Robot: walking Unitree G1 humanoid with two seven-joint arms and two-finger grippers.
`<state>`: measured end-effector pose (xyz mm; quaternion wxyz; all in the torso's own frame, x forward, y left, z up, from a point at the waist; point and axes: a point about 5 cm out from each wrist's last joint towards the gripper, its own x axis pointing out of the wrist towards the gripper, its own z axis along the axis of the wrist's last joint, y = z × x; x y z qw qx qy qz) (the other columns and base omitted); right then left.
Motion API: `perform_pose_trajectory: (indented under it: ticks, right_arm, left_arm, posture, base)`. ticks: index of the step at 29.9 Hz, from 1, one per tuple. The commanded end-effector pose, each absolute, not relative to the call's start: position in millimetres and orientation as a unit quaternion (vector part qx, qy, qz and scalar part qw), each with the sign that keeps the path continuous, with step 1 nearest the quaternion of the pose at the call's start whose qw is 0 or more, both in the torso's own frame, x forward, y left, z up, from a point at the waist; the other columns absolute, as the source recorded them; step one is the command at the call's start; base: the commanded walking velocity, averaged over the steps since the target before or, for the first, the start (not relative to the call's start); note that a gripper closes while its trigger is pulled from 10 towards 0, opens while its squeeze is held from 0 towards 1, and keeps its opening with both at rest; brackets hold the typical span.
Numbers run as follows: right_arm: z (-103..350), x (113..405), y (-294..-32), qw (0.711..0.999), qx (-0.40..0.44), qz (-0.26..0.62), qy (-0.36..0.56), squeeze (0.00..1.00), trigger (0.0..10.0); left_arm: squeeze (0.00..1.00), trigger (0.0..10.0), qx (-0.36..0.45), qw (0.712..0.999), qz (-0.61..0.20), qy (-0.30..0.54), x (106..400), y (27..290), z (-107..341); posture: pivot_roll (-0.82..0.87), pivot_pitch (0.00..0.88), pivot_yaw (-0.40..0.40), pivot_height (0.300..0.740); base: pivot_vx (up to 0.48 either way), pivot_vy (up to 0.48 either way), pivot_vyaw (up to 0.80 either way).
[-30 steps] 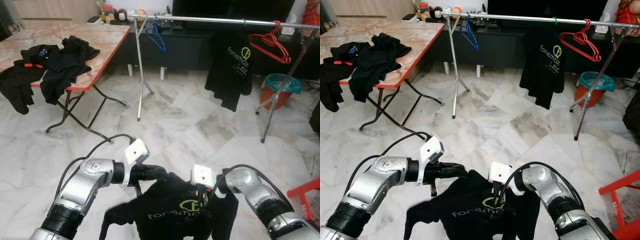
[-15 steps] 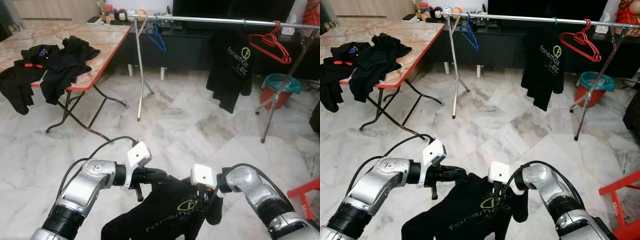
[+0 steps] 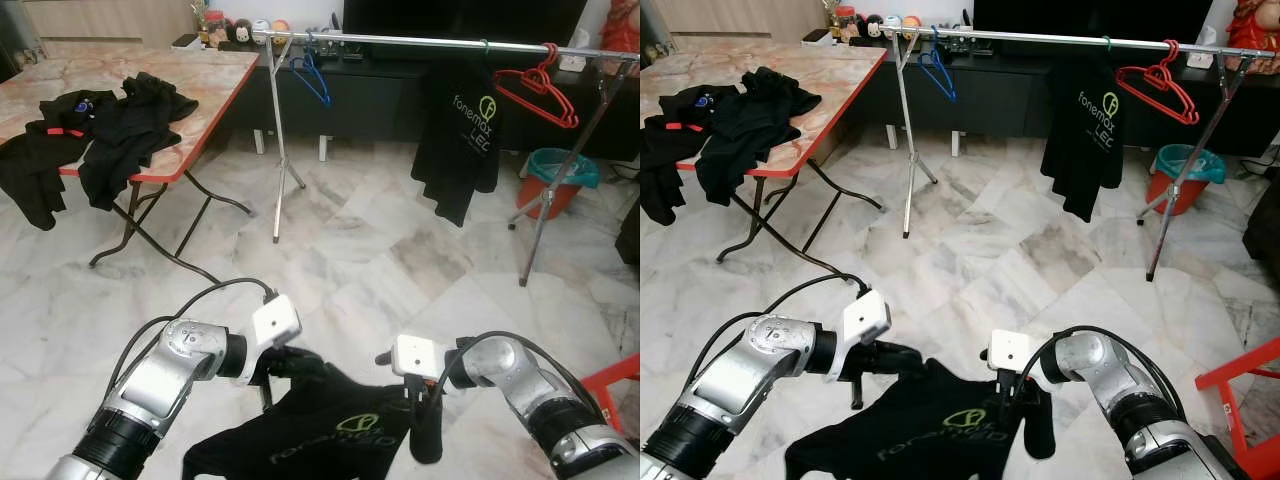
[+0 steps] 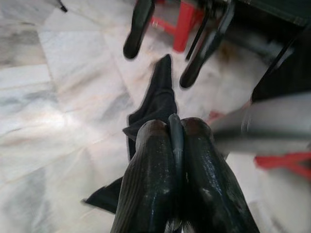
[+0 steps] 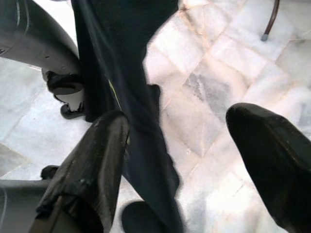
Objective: Hang hanger
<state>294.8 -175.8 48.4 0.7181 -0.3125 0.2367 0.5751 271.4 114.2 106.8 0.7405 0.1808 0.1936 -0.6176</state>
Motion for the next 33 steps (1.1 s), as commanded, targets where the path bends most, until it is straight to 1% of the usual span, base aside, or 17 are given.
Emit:
perform_pose_trajectory:
  ticks: [1, 2, 6, 7, 8, 9, 10, 14, 17, 18, 24, 26, 27, 29, 31, 32, 33]
  right_arm:
    - [59.6, 302.7, -174.3, 0.732, -0.303, 0.572, 0.213, 0.0, 10.0]
    - [62.9, 304.5, -173.3, 0.734, -0.294, 0.575, 0.208, 0.0, 10.0]
    - [65.3, 305.5, -172.7, 0.734, -0.287, 0.58, 0.204, 0.0, 10.0]
    - [67.4, 306.0, -172.1, 0.733, -0.279, 0.586, 0.202, 0.0, 10.0]
    - [69.4, 305.7, -171.5, 0.729, -0.27, 0.596, 0.202, 0.0, 10.0]
    - [69.4, 305.7, -171.5, 0.729, -0.27, 0.596, 0.202, 0.0, 10.0]
    - [70.8, 304.7, -171.2, 0.722, -0.264, 0.607, 0.203, 0.0, 10.0]
    - [71.2, 299.7, -172.4, 0.69, -0.266, 0.639, 0.213, 0.0, 10.0]
    - [71.8, 296.2, -172.7, 0.664, -0.278, 0.66, 0.212, 0.0, 10.0]
    - [75.1, 297.1, -170.6, 0.66, -0.288, 0.666, 0.195, 0.0, 10.0]
    - [89.4, 306.4, -167.3, 0.665, -0.324, 0.657, 0.146, 0.0, 10.0]
    - [100.0, 313.6, -167.6, 0.68, -0.338, 0.64, 0.115, 0.0, 10.0]
    - [102.1, 314.9, -167.9, 0.682, -0.343, 0.637, 0.109, 0.0, 10.0]
    - [106.6, 314.6, -167.1, 0.672, -0.356, 0.643, 0.088, 0.0, 10.0]
    - [109.1, 310.3, -165.5, 0.641, -0.372, 0.667, 0.074, 0.0, 10.0]
    - [109.1, 310.3, -165.5, 0.641, -0.372, 0.667, 0.074, 0.0, 10.0]
    - [109.1, 308.9, -165.3, 0.632, -0.375, 0.674, 0.072, 0.0, 10.0]
  left_arm:
    - [0.0, 0.0, 0.231, 0.719, -0.629, 0.183, 272.3, 115.3, 111.3]
    - [0.0, 0.0, 0.259, 0.709, -0.631, 0.179, 272.8, 115.9, 112.6]
    - [0.0, 0.0, 0.281, 0.699, -0.635, 0.17, 273.0, 115.3, 114.7]
    - [0.0, 0.9, 0.295, 0.693, -0.639, 0.156, 272.9, 113.8, 118.1]
    - [0.0, 9.8, 0.302, 0.686, -0.646, 0.144, 271.6, 111.5, 121.9]
    - [0.0, 9.8, 0.302, 0.686, -0.646, 0.144, 271.6, 111.5, 121.9]
    - [0.0, 10.0, 0.303, 0.681, -0.653, 0.133, 270.0, 109.2, 125.4]
    - [0.0, 10.0, 0.292, 0.664, -0.679, 0.115, 263.7, 104.3, 132.3]
    - [0.0, 10.0, 0.303, 0.643, -0.695, 0.106, 258.5, 102.9, 134.3]
    - [0.0, 10.0, 0.305, 0.627, -0.708, 0.107, 253.9, 102.6, 135.3]
    - [0.0, 10.0, 0.322, 0.615, -0.711, 0.108, 253.0, 103.7, 137.4]
    - [0.0, 10.0, 0.325, 0.613, -0.713, 0.106, 251.8, 103.4, 138.9]
    - [0.0, 10.0, 0.325, 0.612, -0.713, 0.105, 251.4, 103.3, 139.1]
    - [0.0, 10.0, 0.326, 0.61, -0.715, 0.103, 250.4, 102.2, 139.2]
    - [0.0, 10.0, 0.333, 0.608, -0.714, 0.096, 251.1, 100.3, 141.1]
    - [0.0, 10.0, 0.333, 0.608, -0.714, 0.096, 251.1, 100.3, 141.1]
    - [0.0, 10.0, 0.336, 0.607, -0.714, 0.096, 251.4, 100.2, 141.4]
  posture:
    - [0.03, 0.0, -0.021, 0.74]
    - [0.03, 0.0, -0.021, 0.74]
    - [0.03, 0.0, -0.022, 0.74]
    - [0.03, 0.0, -0.023, 0.74]
    - [0.04, 0.0, -0.024, 0.74]
    - [0.04, 0.0, -0.024, 0.74]
    - [0.04, 0.0, -0.024, 0.74]
    - [0.04, 0.0, -0.025, 0.74]
    - [0.04, 0.0, -0.027, 0.74]
    - [0.04, 0.0, -0.027, 0.74]
    - [0.05, 0.0, -0.032, 0.74]
    - [0.05, 0.0, -0.033, 0.74]
    - [0.05, 0.0, -0.033, 0.74]
    - [0.04, 0.0, -0.033, 0.74]
    - [0.04, 0.0, -0.034, 0.74]
    - [0.04, 0.0, -0.034, 0.74]
    - [0.04, 0.0, -0.034, 0.74]
  base:
    - [0.0, 0.0, 0.0]
    - [0.0, 0.0, 0.0]
    - [0.0, 0.0, 0.0]
    - [0.0, 0.0, 0.0]
    - [0.0, 0.0, 0.0]
    - [0.0, 0.0, 0.0]
    - [0.0, 0.0, 0.0]
    - [0.0, 0.0, 0.0]
    - [0.0, 0.0, 0.0]
    - [0.0, 0.0, 0.0]
    - [0.0, 0.0, 0.0]
    - [0.0, 0.0, 0.0]
    - [0.0, 0.0, 0.0]
    - [0.0, 0.0, 0.0]
    - [0.0, 0.0, 0.0]
    - [0.0, 0.0, 0.0]
    - [0.0, 0.0, 0.0]
